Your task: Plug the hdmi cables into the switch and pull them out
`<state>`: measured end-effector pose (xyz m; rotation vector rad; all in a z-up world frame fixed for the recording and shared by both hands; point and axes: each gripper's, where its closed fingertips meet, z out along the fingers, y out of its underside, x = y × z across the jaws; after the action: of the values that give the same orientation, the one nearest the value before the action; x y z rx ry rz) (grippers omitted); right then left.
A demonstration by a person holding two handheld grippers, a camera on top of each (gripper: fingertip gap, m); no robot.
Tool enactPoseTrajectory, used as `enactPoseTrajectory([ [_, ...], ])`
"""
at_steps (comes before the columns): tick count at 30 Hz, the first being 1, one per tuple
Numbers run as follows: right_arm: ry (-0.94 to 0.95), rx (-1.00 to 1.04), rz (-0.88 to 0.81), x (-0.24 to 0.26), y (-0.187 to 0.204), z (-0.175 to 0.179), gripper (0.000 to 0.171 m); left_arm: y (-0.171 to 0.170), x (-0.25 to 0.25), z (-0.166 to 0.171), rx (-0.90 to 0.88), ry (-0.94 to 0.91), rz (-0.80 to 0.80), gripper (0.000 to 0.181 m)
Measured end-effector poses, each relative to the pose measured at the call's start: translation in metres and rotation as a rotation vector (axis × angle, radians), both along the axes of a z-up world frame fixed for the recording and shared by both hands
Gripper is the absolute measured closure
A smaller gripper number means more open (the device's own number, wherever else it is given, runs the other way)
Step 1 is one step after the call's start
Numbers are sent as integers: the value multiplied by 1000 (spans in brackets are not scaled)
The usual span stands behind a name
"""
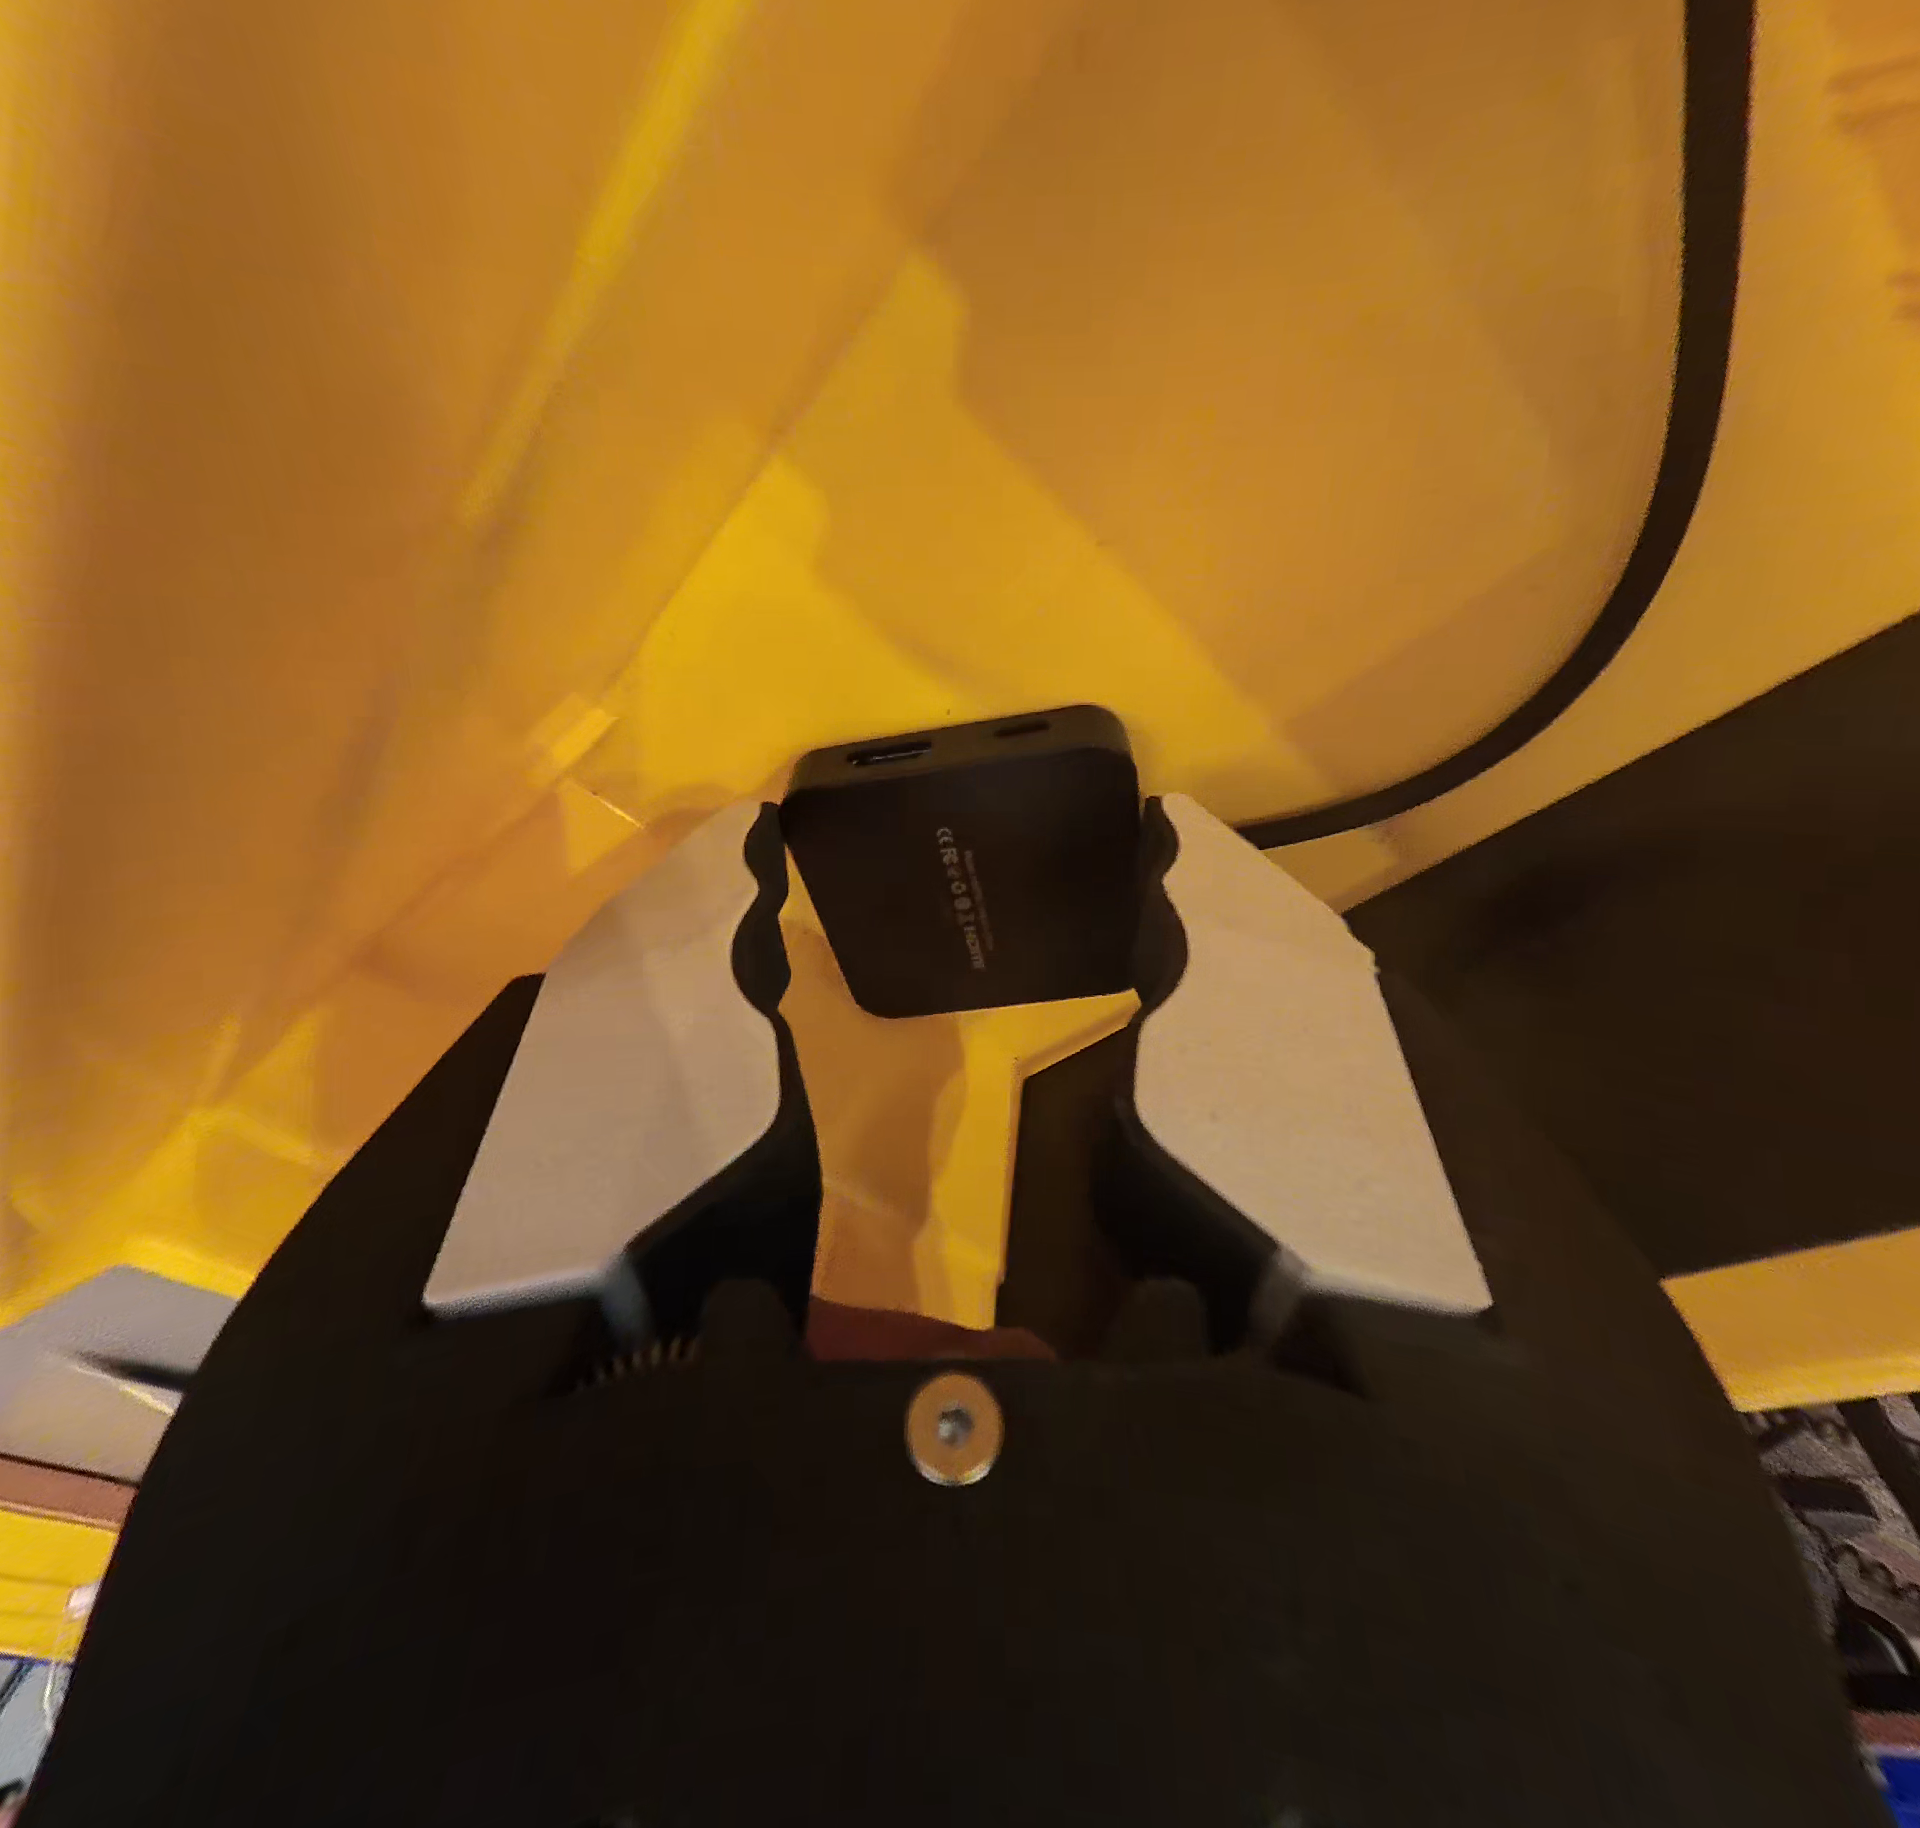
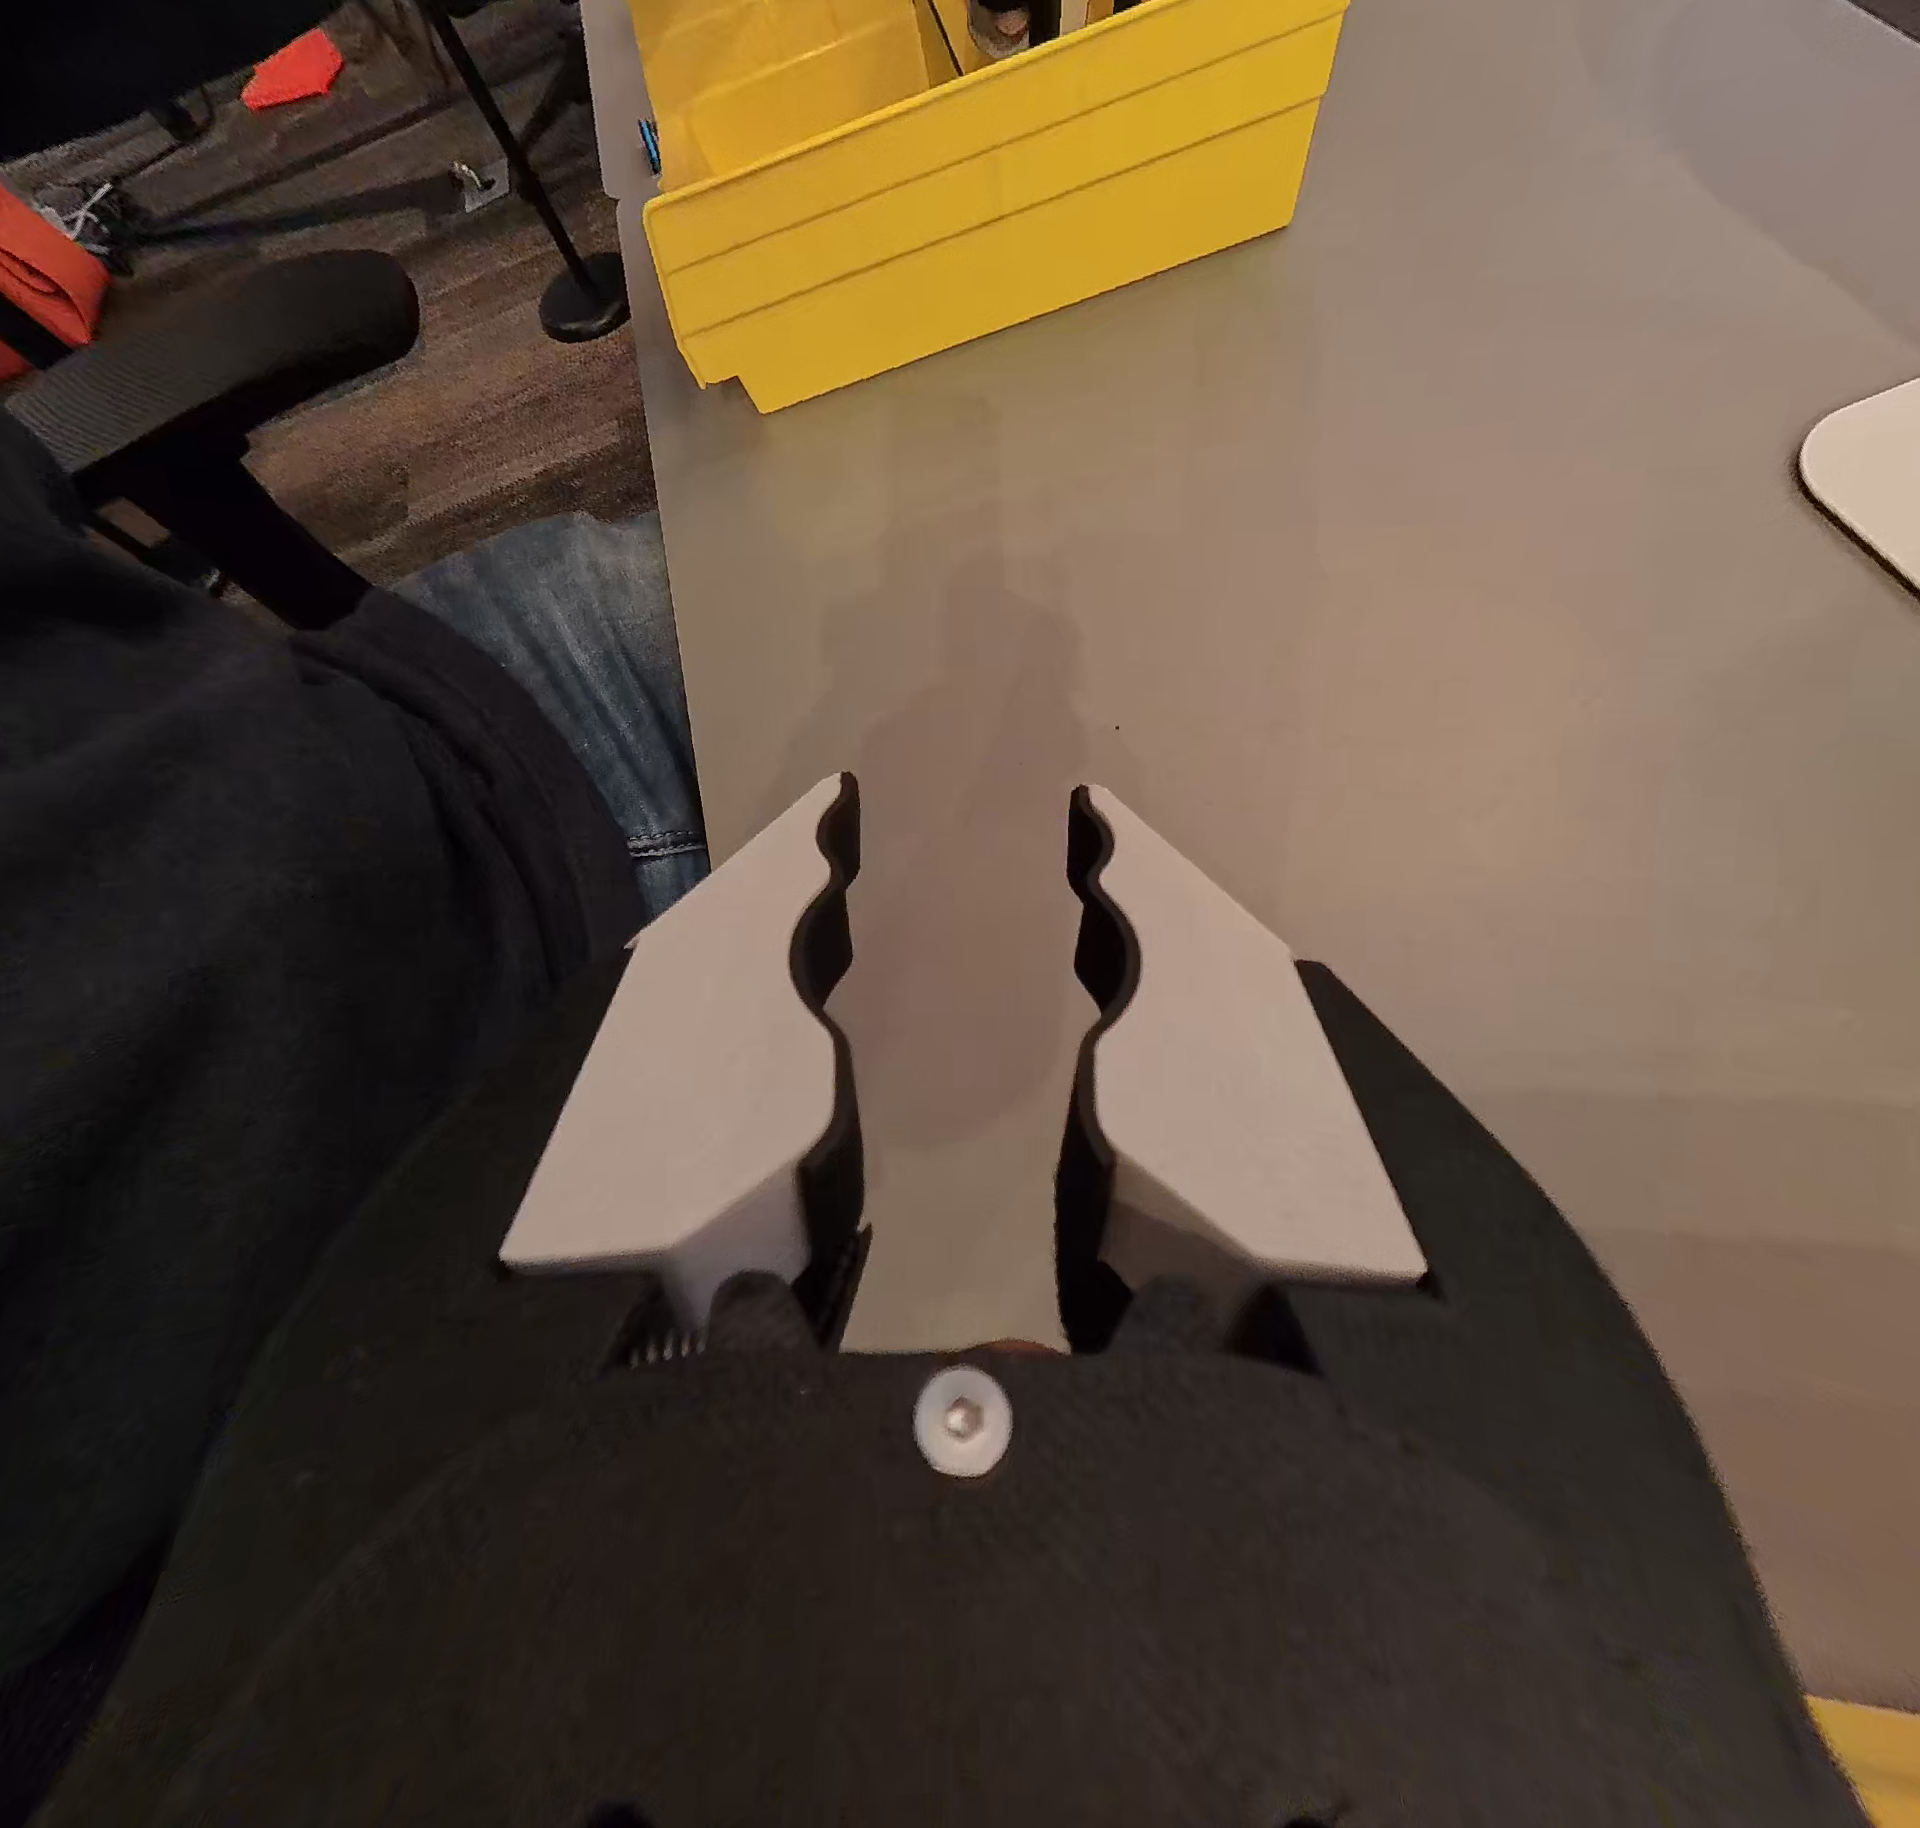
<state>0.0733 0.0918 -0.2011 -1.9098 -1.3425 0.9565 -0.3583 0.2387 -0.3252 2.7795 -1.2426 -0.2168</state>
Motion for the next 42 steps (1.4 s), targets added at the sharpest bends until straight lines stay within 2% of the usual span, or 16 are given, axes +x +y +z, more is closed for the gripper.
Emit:
enactPoseTrajectory([
  [4, -2, 0, -1, 1, 1, -1, 132, -1, 5, 6, 72, 3, -42, 117],
  [8, 3, 1, -4, 0, 3, 0, 132, 5, 16, 30, 221, -19, -80, 117],
  [13, 25, 10, -5, -2, 5, 6, 131, 4, 38, 84, 429, -85, -123, 118],
  [19, 63, 49, -7, -15, 11, 21, 125, 2, 73, 178, 731, -128, -199, 118],
  [23, 125, 107, -4, -31, 17, 44, 121, -7, 117, 230, 861, -158, -291, 119],
  [26, 173, 183, -2, -49, 24, 66, 114, -17, 162, 250, 909, -193, -376, 118],
  [30, 170, 280, 10, -78, 30, 80, 104, -30, 229, 257, 937, -302, -452, 119],
  [33, 66, 428, -5, -90, 38, 76, 101, -37, 274, 243, 927, -363, -485, 119],
  [36, -93, 650, -89, -81, 59, 68, 101, -40, 305, 221, 883, -430, -474, 119],
  [38, -134, 650, -98, -77, 59, 59, 102, -38, 320, 206, 858, -471, -464, 119],
  [39, -152, 624, -75, -77, 57, 50, 108, -37, 325, 198, 843, -485, -449, 119],
  [42, -186, 449, -27, -76, 49, 16, 113, -39, 342, 176, 781, -566, -418, 119],
])
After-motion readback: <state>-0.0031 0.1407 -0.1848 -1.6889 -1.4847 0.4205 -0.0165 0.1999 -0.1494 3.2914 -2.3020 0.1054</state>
